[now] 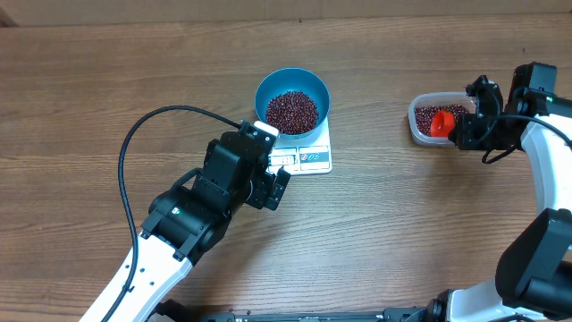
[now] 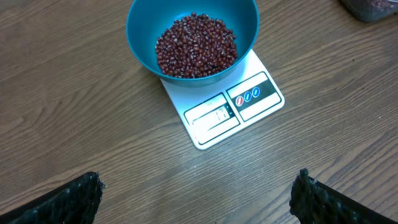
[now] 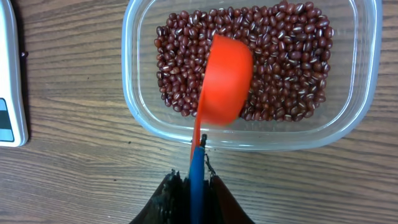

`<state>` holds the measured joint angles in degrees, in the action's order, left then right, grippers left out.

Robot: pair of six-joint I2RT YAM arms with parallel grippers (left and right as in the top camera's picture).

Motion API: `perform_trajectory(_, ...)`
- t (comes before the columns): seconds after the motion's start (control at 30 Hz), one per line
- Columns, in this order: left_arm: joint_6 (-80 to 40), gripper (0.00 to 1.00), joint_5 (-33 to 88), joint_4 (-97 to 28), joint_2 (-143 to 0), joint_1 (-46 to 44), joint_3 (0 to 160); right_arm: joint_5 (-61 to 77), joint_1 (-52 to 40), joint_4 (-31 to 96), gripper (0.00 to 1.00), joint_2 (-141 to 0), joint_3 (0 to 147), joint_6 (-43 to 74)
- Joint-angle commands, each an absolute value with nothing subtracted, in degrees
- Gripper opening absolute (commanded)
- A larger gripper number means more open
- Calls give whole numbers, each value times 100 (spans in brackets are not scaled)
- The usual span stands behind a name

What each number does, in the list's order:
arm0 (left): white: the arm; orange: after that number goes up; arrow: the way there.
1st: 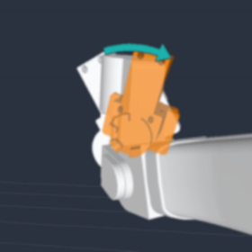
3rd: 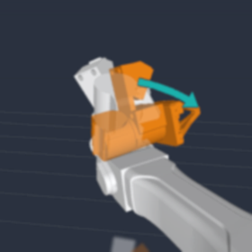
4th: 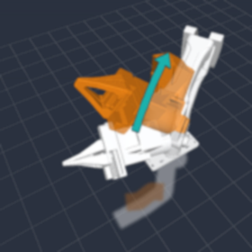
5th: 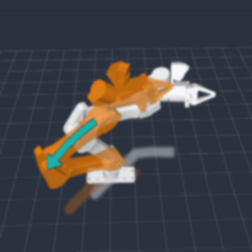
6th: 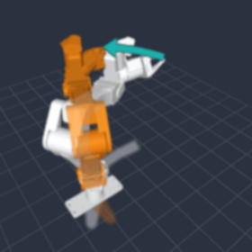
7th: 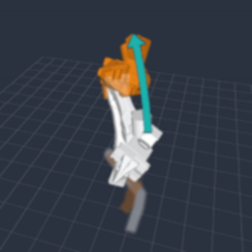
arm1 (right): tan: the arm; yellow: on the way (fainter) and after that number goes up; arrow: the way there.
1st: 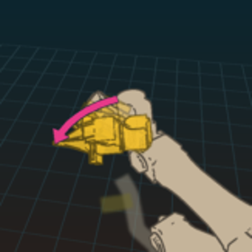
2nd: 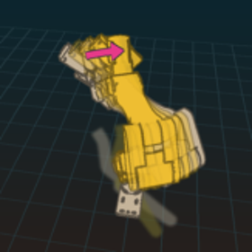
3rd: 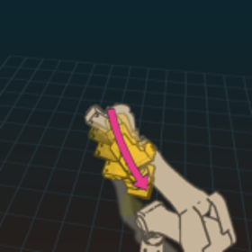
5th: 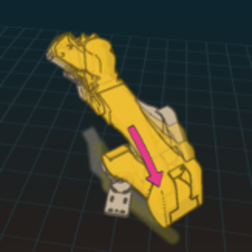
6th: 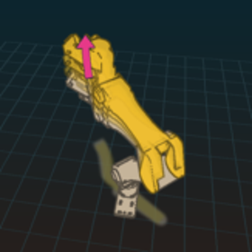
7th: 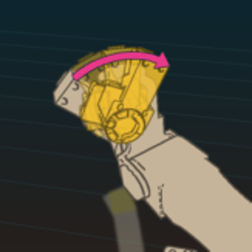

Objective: Scoop item into bowl and weigh 150g on scale
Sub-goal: 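Lower the red scoop into the beans with the right gripper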

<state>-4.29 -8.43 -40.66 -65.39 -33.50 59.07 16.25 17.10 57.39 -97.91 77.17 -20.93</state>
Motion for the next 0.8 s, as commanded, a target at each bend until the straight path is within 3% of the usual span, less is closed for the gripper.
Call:
perform_trajectory(0.0, -449, 99, -897, -4047, -6560, -3334, 5902, 1675, 1699, 5662, 14, -9813, 7686, -2075)
perform_trajectory(0.17, -449, 99, -897, -4047, -6563, -3334, 5902, 1673, 1699, 5347, 4, -9813, 7686, -1769)
perform_trajectory(0.33, -449, 100, -897, -4047, -6560, -3334, 5902, 1673, 1699, 5098, 10, -9813, 7686, -1446)
perform_trajectory(0.77, -449, 100, -897, -4047, -6560, -3334, 5902, 1673, 1699, 4984, 15, -9813, 7686, -1428)
